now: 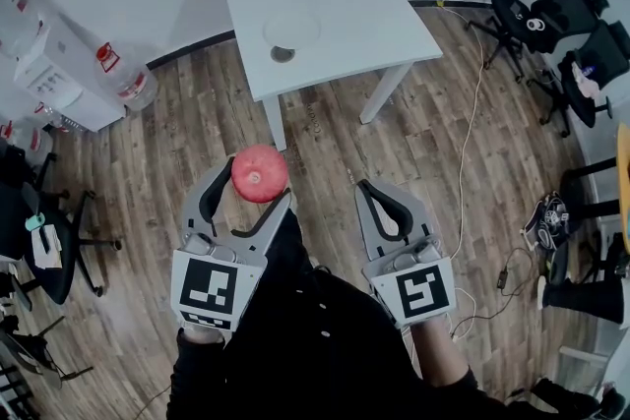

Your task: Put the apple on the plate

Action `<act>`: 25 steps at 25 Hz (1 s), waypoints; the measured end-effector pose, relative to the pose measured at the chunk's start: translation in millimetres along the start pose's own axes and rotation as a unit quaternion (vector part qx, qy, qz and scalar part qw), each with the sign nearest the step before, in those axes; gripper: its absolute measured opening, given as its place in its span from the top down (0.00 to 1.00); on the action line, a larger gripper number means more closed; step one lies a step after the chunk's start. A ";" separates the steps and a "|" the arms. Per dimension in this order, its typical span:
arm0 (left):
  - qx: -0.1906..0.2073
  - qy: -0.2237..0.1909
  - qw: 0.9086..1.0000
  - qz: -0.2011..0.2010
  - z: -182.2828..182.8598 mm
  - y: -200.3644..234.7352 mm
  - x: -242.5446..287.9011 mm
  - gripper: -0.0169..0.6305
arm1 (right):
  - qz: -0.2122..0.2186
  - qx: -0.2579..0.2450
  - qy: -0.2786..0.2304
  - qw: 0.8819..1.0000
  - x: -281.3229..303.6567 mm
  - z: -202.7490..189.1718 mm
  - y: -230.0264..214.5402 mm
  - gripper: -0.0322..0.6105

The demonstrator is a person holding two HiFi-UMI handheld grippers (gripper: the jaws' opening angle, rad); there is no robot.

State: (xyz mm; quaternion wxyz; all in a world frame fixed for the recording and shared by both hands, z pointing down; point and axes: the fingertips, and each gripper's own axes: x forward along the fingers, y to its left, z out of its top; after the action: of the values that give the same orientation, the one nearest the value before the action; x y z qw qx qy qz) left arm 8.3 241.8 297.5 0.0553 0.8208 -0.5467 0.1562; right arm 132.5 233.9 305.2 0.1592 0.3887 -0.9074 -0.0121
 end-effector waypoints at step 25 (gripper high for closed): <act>0.004 0.000 0.999 -0.045 47.6 116.8 146.0 0.44 | -0.050 0.008 0.025 0.998 141.9 42.4 -94.6 0.88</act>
State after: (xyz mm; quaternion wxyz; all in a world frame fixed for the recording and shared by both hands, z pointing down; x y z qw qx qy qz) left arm -37.6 54.6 289.3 0.0588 0.8450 -0.5084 0.1554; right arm 94.4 63.0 290.8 0.1780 0.4346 -0.8829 -0.0032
